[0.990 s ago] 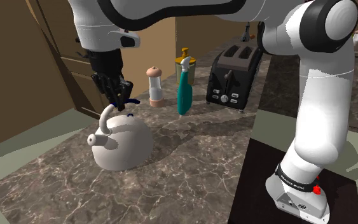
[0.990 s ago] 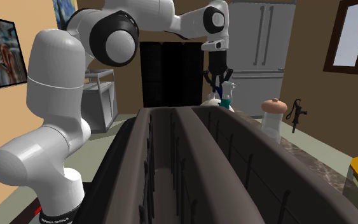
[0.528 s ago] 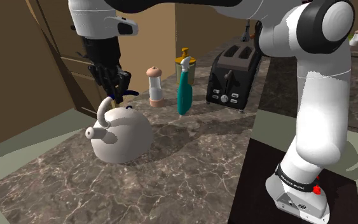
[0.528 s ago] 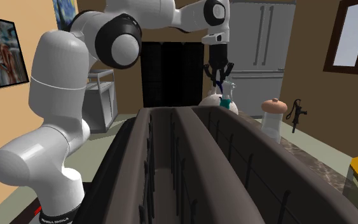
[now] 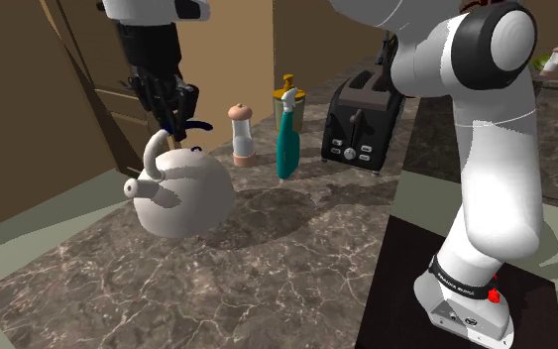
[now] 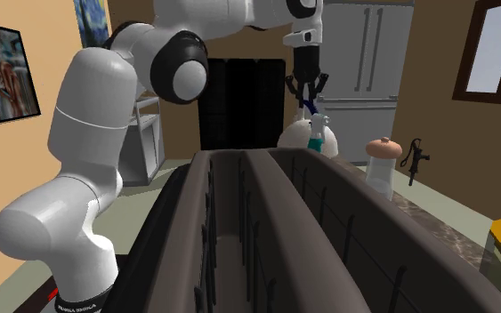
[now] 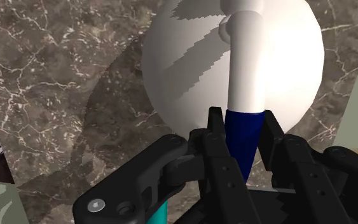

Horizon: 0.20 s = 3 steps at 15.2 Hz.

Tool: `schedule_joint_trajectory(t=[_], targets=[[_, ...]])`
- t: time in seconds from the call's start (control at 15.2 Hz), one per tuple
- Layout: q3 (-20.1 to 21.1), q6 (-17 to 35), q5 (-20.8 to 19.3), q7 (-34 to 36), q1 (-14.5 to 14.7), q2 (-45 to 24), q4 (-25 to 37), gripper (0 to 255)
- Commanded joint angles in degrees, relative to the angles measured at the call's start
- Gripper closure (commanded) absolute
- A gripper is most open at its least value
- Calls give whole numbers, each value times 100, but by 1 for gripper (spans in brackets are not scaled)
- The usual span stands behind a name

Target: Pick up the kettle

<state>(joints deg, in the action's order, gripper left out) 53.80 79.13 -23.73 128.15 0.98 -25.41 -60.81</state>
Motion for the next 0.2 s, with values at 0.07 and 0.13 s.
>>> schedule_joint_trajectory(t=[0.07,0.13], targets=[[-37,-241,-95,-13,178,-96,351,255],[-38,-241,-95,-13,179,-96,351,255]])
